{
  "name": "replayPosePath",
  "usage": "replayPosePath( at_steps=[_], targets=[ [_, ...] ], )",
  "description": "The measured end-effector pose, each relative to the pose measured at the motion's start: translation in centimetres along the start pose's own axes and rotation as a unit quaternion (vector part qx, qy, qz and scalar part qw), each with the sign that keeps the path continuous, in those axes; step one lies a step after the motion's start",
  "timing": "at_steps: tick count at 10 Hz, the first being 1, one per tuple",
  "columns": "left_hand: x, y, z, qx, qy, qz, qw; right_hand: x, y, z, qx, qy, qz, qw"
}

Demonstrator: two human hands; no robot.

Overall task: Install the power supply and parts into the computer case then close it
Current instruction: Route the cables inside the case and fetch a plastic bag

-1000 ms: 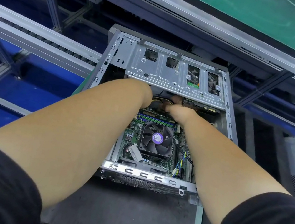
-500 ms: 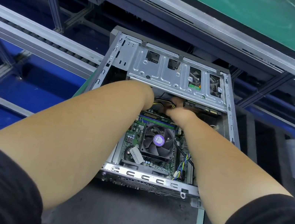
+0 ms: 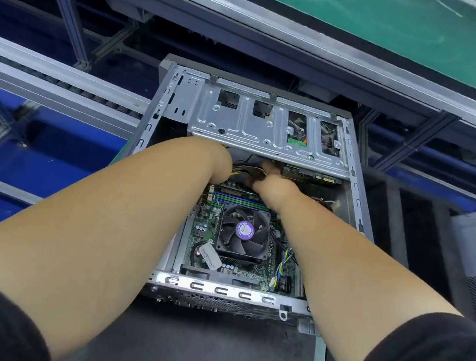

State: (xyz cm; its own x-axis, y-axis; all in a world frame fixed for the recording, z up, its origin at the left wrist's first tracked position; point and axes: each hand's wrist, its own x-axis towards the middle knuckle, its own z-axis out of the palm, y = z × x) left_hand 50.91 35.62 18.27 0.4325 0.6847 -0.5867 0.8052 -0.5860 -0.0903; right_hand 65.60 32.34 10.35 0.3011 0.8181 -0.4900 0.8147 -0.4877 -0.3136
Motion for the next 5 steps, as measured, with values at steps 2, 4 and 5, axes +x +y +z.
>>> replayPosePath(
  at_steps=[2, 4, 5],
  targets=[
    [1.4, -1.5, 0.6, -0.169, -0.059, 0.018, 0.984, -1.1, -0.1, 0.6, 0.038, 0.029, -0.036, 0.998],
    [1.2, -2.4, 0.9, -0.193, -0.045, 0.006, 0.980, -2.6, -1.3, 0.3, 0.017, 0.034, -0.062, 0.997],
    [0.9, -2.8, 0.9, -0.141, -0.027, -0.011, 0.990, -4.0, -2.3, -0.3, -0.025, 0.009, -0.106, 0.994]
  ],
)
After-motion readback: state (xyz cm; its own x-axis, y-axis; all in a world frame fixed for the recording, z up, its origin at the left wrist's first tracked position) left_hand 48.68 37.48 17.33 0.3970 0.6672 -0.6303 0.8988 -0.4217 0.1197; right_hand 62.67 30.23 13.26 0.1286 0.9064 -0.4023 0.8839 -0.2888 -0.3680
